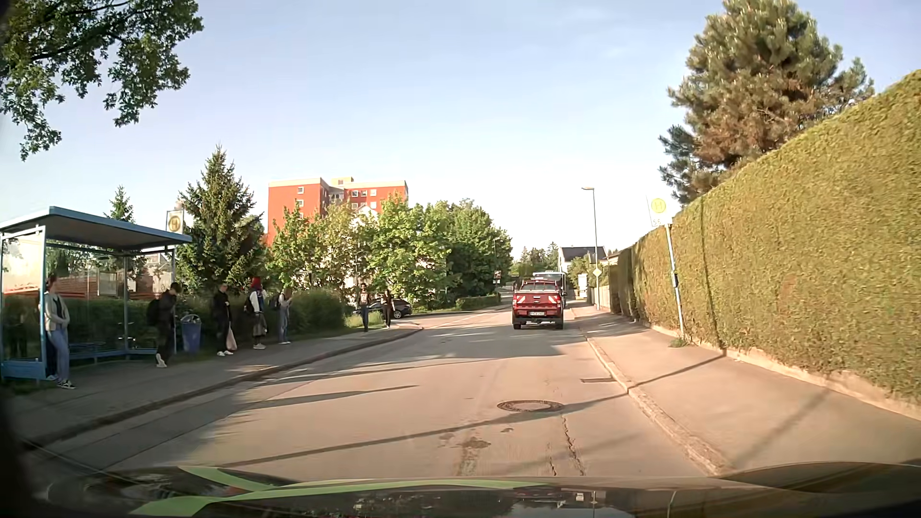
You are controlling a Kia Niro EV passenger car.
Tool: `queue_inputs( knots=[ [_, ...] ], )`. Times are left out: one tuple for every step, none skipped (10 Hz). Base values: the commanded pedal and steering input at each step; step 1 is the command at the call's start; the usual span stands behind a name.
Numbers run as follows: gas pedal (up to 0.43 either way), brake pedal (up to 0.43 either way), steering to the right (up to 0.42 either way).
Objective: Follow the waypoints while adhering to traffic rules and regulations
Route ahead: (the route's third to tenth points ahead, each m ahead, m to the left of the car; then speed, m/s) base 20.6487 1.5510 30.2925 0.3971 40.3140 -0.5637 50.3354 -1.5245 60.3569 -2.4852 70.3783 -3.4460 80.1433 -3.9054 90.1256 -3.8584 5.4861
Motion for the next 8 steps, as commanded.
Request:
queue_inputs(
  knots=[
    [0.079,0.000,0.010],
    [0.079,0.000,0.010],
    [0.079,0.000,0.010],
    [0.079,0.000,0.009],
    [0.079,0.000,0.009],
    [0.079,0.000,0.010],
    [0.079,0.000,0.011],
    [0.079,0.000,0.015]
  ],
)
